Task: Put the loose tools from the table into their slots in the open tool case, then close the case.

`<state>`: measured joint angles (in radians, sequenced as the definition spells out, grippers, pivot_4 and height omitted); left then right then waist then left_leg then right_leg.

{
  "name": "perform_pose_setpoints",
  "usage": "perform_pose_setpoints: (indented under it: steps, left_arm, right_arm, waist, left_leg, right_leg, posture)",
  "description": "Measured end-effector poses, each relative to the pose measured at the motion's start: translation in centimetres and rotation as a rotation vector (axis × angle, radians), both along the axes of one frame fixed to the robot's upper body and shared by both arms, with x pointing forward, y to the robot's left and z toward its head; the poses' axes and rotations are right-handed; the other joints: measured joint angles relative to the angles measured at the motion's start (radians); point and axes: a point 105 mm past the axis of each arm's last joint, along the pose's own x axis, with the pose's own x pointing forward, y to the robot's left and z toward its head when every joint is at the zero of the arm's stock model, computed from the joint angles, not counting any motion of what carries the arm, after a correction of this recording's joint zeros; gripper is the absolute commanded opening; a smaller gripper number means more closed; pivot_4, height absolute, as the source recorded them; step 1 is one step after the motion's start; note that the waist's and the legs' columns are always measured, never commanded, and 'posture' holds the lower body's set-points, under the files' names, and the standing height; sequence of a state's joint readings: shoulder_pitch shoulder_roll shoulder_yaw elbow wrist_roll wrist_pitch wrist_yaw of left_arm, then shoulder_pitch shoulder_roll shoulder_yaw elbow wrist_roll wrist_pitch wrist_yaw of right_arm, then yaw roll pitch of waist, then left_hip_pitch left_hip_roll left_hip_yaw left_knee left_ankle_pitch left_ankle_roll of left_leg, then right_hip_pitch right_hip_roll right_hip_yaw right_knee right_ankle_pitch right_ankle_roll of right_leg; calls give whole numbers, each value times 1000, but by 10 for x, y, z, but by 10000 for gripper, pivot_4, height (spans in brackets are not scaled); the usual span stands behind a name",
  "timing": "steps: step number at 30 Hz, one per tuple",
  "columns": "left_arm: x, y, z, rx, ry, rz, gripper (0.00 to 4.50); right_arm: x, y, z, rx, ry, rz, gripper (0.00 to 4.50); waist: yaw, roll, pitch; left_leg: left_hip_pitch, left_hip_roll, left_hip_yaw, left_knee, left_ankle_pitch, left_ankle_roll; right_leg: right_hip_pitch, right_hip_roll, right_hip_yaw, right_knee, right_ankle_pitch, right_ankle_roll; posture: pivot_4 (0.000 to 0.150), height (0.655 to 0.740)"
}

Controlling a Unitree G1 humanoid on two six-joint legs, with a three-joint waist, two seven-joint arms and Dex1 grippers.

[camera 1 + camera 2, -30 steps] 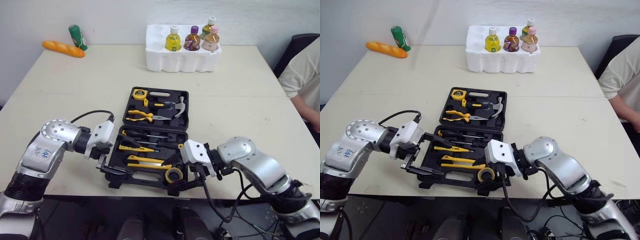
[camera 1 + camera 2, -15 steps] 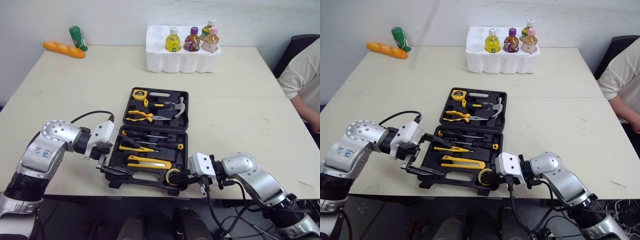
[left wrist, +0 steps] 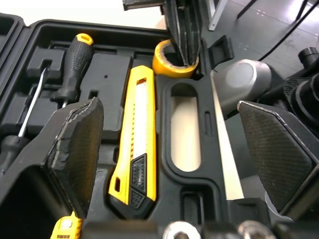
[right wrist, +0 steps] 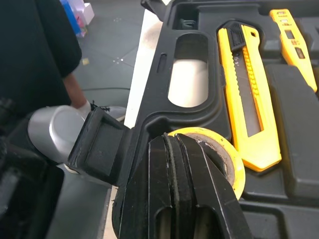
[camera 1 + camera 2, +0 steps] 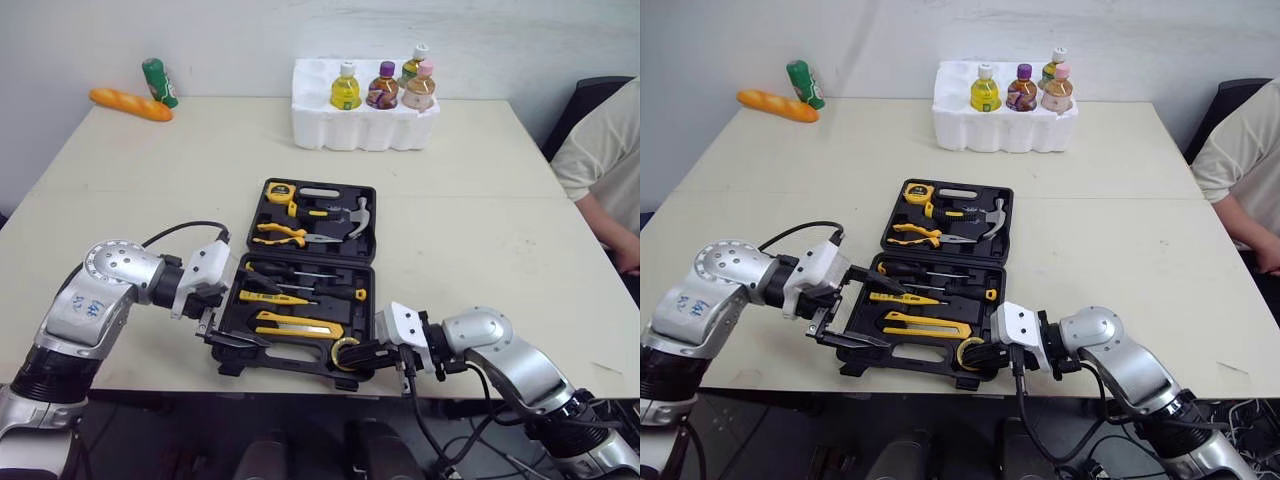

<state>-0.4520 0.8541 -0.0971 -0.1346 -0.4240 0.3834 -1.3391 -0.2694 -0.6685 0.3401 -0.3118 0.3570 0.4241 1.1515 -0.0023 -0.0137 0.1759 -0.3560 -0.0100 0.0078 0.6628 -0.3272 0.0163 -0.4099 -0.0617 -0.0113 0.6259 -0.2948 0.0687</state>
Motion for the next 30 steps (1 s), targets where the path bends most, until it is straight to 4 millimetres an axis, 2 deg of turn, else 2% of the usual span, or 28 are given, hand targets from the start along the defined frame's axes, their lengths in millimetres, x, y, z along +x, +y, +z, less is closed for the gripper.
perform_pose_setpoints:
  steps: [2, 3, 4, 5, 7, 9, 13, 16, 18, 21, 26, 28, 30]
  left_arm:
    - [9, 7, -4, -7, 1, 66, 45000]
    - [16, 17, -8, -10, 9, 125, 45000]
    - [23, 25, -10, -17, 13, 176, 39568]
    - [29, 36, -11, -30, 13, 236, 36741]
    - [42, 53, -8, -47, -5, 331, 27883]
    - [55, 70, -5, -55, -31, 430, 18580]
    - [83, 101, -8, 6, -97, 629, 1065]
    - [101, 113, -25, 46, -77, 766, 447]
    - [105, 106, -39, 36, -33, 782, 447]
    - [107, 100, -42, 35, -39, 772, 447]
    - [114, 72, -43, 8, -56, 706, 447]
    - [115, 55, -44, -4, -61, 662, 447]
    - [118, 48, -44, -12, -58, 657, 447]
  right_arm:
    - [3, -5, 8, 27, 80, -76, 710]
    - [8, -11, 19, 47, 93, -127, 710]
    - [13, -18, 29, 61, 89, -168, 0]
    - [18, -28, 44, 74, 60, -220, 0]
    - [28, -45, 59, 61, -3, -312, 0]
    - [39, -58, 58, 29, -29, -408, 0]
    - [77, -87, 48, -29, -59, -668, 0]
    - [94, -90, 44, -74, -115, -729, 0]
    - [102, -82, 39, -96, -138, -728, 0]
    - [112, -71, 32, -125, -150, -720, 0]
    - [119, -48, 31, -129, -179, -668, 0]
    - [119, -45, 29, -131, -179, -663, 0]
    - [119, -45, 29, -137, -188, -662, 0]
  waist:
    - [1, 1, 1]
    - [1, 1, 1]
    - [1, 1, 1]
    - [0, 1, 1]
    - [1, 1, 1]
    - [1, 1, 1]
    - [-1, 1, 1]
    - [-1, 1, 1]
    - [-1, 1, 1]
    - [0, 1, 1]
    - [6, 0, 0]
    - [5, 0, 0]
    - [2, 0, 0]
  left_leg:
    - [-2, 0, 0, 0, 0, 0]
    - [-3, 0, 0, 1, 0, 0]
    - [-4, 0, 0, 1, 0, 0]
    - [-5, 0, -1, 1, 0, 0]
    - [-5, 0, -1, 0, 0, -1]
    - [-5, 0, -1, 0, 0, 0]
    - [-5, 0, 0, 0, 0, 0]
    - [-14, 0, 1, 1, 1, -1]
    - [-21, 0, 2, 4, 4, -6]
    - [-21, 0, 3, 5, 5, -6]
    - [-21, -1, 3, 5, 4, -4]
    - [-21, -2, 3, 5, 4, -4]
    - [-21, -2, 3, 5, 4, -4]
  right_leg:
    - [-1, 0, 0, 0, 0, 0]
    - [-3, 0, 0, 1, 0, 0]
    - [-4, 0, -1, 1, 0, 0]
    - [-5, 0, -1, 1, 0, 0]
    - [-4, 0, -2, 0, 0, 0]
    - [-4, 0, -2, 0, 0, 0]
    - [-5, 0, -1, 0, 0, 0]
    - [-14, 0, -1, 3, 0, 1]
    - [-21, 0, -1, 11, 1, 1]
    - [-22, 0, -1, 11, 1, 1]
    - [-20, 0, -1, 11, 1, 2]
    - [-20, 0, -1, 11, 1, 2]
    - [-20, 0, -1, 10, 1, 2]
  posture:
    - [1500, 7367]
    - [1500, 7367]
    - [1500, 7367]
    - [1500, 7367]
    - [1500, 7367]
    - [1500, 7367]
    - [1500, 7367]
    - [1500, 7367]
    - [1500, 7367]
    - [1500, 7367]
    - [1500, 7367]
    - [1500, 7367]
    - [1500, 7367]
